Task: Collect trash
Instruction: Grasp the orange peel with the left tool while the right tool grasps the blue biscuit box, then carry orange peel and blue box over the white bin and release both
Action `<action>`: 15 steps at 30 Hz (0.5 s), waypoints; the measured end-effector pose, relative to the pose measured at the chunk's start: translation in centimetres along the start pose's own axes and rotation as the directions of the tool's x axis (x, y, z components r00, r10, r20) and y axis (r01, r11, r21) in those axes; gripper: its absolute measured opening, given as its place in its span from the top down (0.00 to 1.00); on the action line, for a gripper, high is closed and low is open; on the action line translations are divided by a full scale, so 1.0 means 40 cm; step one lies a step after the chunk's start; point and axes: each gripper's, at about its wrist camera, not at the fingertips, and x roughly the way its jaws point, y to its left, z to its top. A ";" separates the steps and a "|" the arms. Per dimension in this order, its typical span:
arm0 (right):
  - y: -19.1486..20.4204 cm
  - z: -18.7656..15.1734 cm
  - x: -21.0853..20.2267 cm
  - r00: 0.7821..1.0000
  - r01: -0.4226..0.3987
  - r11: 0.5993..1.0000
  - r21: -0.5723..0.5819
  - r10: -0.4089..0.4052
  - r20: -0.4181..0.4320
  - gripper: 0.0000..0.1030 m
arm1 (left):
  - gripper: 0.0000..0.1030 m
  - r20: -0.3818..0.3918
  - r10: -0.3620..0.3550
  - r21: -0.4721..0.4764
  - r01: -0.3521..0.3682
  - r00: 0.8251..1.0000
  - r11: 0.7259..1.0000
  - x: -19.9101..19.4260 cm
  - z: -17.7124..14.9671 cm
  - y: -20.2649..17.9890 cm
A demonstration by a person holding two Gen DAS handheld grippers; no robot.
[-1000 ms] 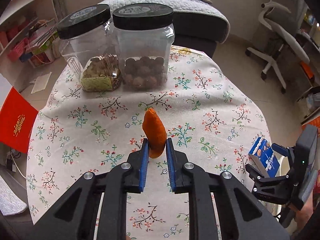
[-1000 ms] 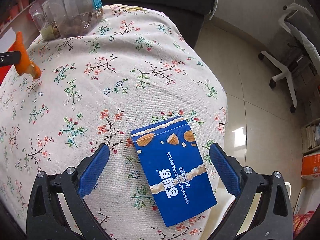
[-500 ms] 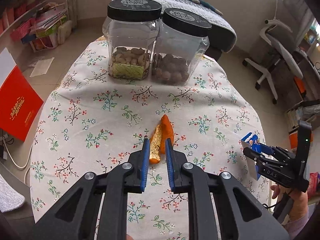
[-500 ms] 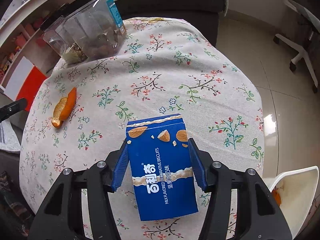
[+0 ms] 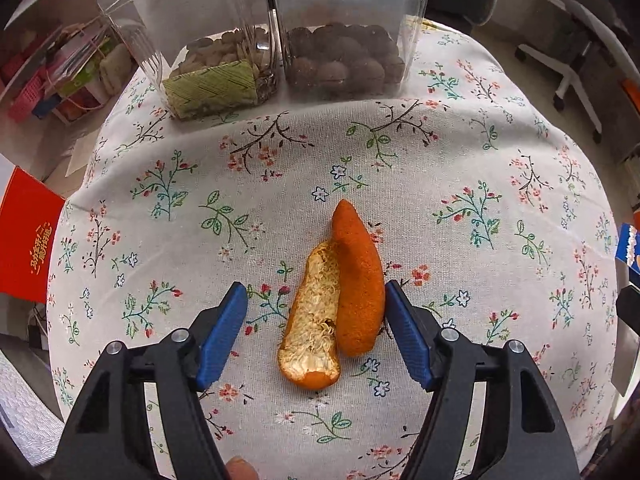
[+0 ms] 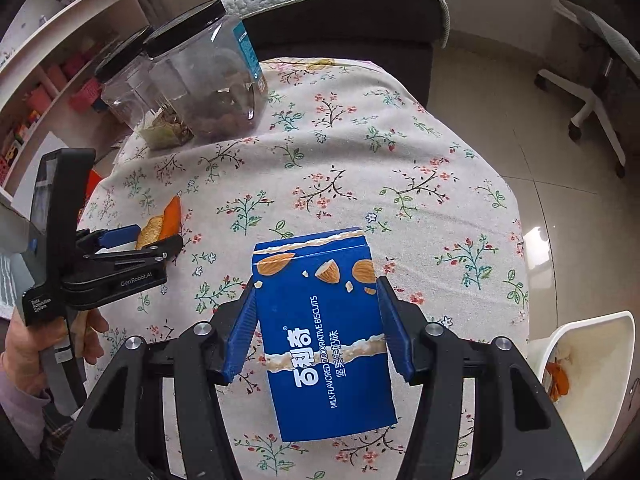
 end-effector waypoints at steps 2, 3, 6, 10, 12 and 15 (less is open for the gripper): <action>0.019 0.005 -0.002 1.000 -0.014 1.000 -0.008 0.014 0.008 0.48 | 0.80 0.012 -0.029 0.025 0.028 1.000 0.999 -0.014 0.000 -0.002; 0.029 0.008 -0.004 1.000 -0.022 1.000 -0.011 0.023 0.012 0.48 | 0.82 0.013 -0.036 0.022 0.036 0.999 0.999 -0.023 0.000 -0.001; 0.061 0.013 -0.017 0.998 -0.048 0.999 -0.022 0.049 0.030 0.48 | 0.85 0.037 -0.049 -0.034 0.051 0.998 0.998 -0.058 -0.003 0.027; 0.104 0.016 -0.054 0.994 -0.075 0.996 -0.054 0.079 0.072 0.48 | 0.85 0.101 -0.042 -0.122 0.054 0.994 0.991 -0.125 -0.008 0.074; 0.120 0.016 -0.077 0.991 -0.084 0.994 -0.068 0.090 0.099 0.48 | 0.85 0.145 -0.029 -0.162 0.053 0.989 0.985 -0.170 -0.011 0.095; 0.136 0.018 -0.118 0.983 -0.094 0.992 -0.080 0.105 0.150 0.48 | 0.85 0.231 0.015 -0.193 0.031 0.973 0.981 -0.249 -0.019 0.110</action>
